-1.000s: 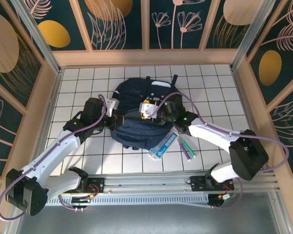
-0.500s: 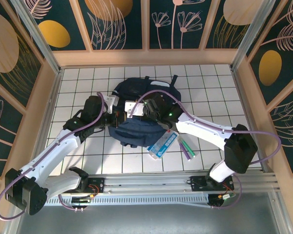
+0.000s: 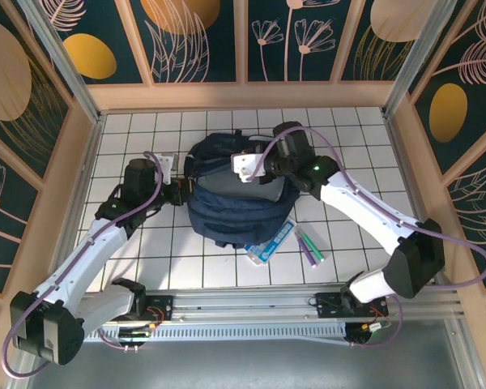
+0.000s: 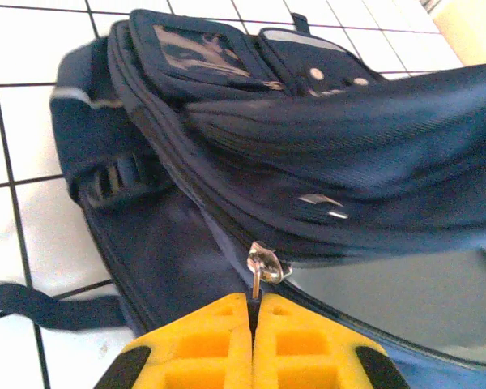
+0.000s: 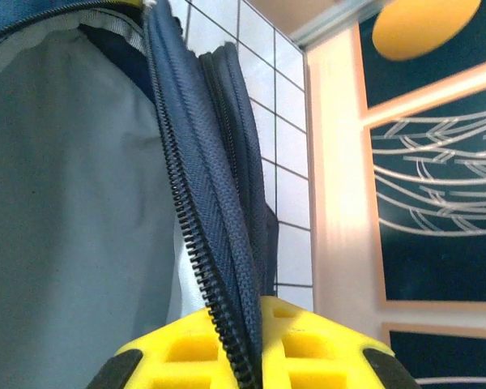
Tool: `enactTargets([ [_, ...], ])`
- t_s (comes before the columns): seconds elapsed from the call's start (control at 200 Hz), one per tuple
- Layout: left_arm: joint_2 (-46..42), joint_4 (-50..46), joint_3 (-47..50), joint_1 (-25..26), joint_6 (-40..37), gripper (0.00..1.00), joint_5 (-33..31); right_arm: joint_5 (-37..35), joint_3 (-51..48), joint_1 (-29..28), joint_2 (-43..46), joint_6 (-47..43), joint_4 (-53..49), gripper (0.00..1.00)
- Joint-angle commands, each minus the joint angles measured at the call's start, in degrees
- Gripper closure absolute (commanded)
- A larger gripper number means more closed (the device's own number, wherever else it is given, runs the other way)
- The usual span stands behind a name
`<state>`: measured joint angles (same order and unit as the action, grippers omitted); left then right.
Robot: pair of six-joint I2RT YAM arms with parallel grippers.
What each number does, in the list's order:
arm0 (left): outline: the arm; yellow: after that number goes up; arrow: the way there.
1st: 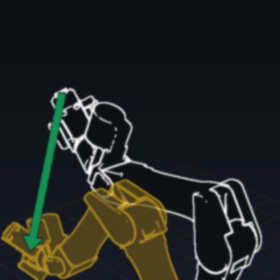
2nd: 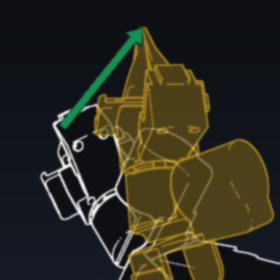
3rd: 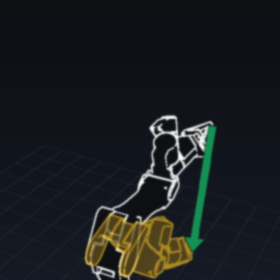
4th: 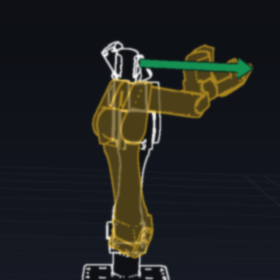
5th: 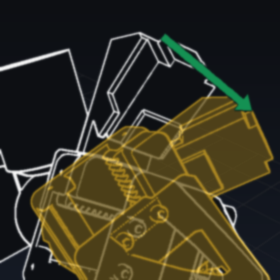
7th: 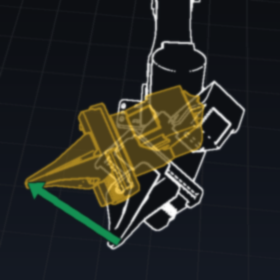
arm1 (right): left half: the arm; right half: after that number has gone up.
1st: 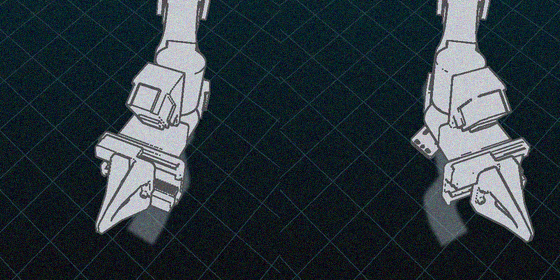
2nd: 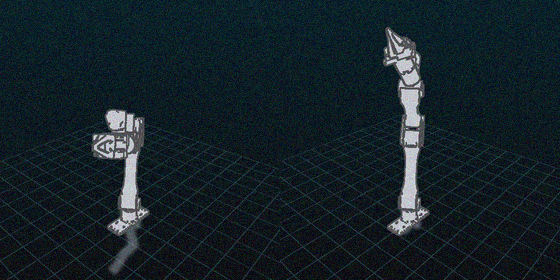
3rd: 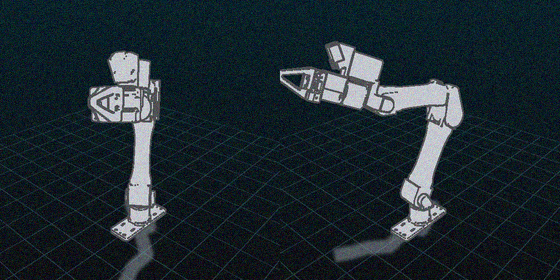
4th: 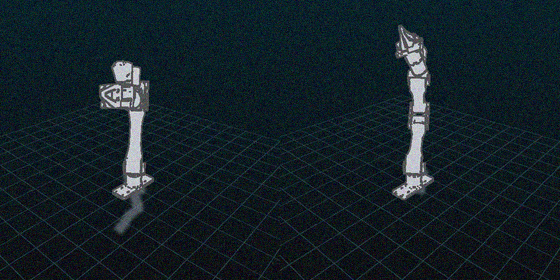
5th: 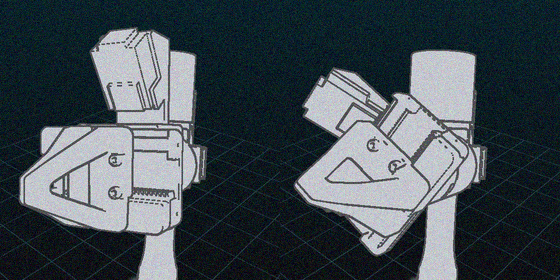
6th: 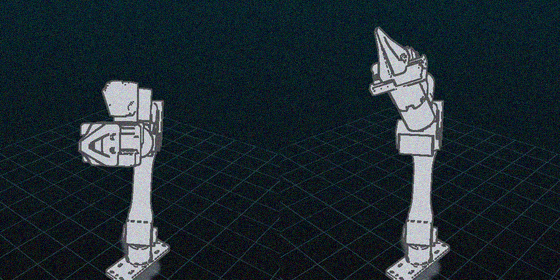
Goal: Pack the student bag
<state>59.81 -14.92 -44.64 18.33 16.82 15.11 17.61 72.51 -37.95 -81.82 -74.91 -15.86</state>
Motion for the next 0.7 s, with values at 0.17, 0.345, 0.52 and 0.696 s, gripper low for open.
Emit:
enactTargets([
  [0.17, 2.58, 11.83, 6.58, -2.86, -1.54, 1.00, 5.12, 1.40, -9.47, 3.04, 4.13, -9.17, 6.80, 0.87],
  [0.345, -1.66, 9.20, 5.77, -2.77, 1.27, 1.00, 7.04, -10.48, -18.74, -4.73, 2.56, -2.93, 25.64, 0.48],
  [0.52, -4.68, 7.27, 5.31, -2.86, 4.56, 1.00, 5.79, -26.56, -15.96, -13.59, 0.80, 5.45, 25.87, 0.35],
  [0.696, -3.42, 8.76, 5.18, -2.85, 7.28, 1.00, 9.33, -42.31, -12.74, -19.05, -3.43, 9.18, 21.47, 0.31],
])
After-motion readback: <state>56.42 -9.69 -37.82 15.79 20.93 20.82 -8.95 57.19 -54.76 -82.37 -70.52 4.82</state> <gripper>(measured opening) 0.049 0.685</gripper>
